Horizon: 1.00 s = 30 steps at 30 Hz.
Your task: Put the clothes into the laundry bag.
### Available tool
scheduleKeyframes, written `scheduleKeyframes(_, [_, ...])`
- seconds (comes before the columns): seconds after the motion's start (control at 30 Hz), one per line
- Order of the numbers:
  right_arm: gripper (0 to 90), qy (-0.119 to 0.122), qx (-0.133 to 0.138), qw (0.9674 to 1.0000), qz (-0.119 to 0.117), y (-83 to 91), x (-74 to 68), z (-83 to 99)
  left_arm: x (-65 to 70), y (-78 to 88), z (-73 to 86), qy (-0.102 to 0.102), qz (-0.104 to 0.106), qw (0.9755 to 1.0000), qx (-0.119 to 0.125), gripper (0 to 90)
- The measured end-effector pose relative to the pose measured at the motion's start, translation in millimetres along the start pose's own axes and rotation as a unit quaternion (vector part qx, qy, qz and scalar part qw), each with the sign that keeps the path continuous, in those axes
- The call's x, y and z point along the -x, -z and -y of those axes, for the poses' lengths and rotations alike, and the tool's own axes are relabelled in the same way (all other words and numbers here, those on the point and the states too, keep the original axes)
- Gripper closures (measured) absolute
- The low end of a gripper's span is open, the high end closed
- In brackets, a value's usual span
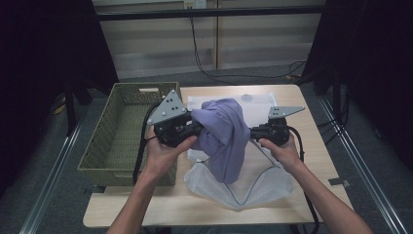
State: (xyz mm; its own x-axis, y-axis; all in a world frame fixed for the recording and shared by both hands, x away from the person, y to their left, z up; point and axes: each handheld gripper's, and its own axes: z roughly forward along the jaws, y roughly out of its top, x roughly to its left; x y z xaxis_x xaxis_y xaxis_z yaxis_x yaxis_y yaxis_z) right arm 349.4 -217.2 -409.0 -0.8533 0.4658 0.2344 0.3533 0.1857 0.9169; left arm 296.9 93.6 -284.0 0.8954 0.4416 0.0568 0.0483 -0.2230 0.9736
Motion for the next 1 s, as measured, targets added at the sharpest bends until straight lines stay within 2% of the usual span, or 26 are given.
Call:
scheduleKeyframes(0.1, [88.8,0.001,-0.001,1.0000,-0.001,-0.3,0.2,0.2,1.6,-8.2,4.2,-0.004,0.004,0.9999,-0.014,81.4])
scheduleKeyframes(0.23, [88.8,0.000,-0.002,1.0000,-0.001,-0.7,0.1,0.3,4.5,-16.9,7.5,-0.004,0.006,0.9998,-0.018,81.4])
scheduleKeyframes(0.4, [88.8,0.000,-0.004,1.0000,-0.002,-1.6,0.3,0.7,6.6,-23.3,9.3,-0.002,0.003,1.0000,-0.006,81.4])
scheduleKeyframes(0.5, [88.8,0.001,-0.004,1.0000,-0.003,-1.5,-0.1,0.5,7.9,-25.5,10.3,0.011,0.014,0.9998,0.011,81.4])
scheduleKeyframes(0.57, [88.8,0.001,-0.003,1.0000,-0.003,-1.6,-0.1,0.4,8.6,-27.9,12.5,0.016,0.013,0.9998,0.009,81.4])
scheduleKeyframes(0.6, [88.8,0.001,-0.004,1.0000,-0.003,-1.6,-0.2,0.5,9.6,-31.6,15.0,0.020,0.016,0.9997,0.003,81.4])
scheduleKeyframes(0.73, [88.8,0.001,-0.005,1.0000,-0.003,-1.9,-0.5,0.7,12.9,-46.2,25.3,0.008,0.017,0.9995,-0.027,81.2])
scheduleKeyframes(1.0, [88.8,0.002,-0.007,1.0000,-0.003,-1.5,0.3,1.4,21.0,-66.7,40.8,-0.014,0.038,0.9966,-0.072,80.9])
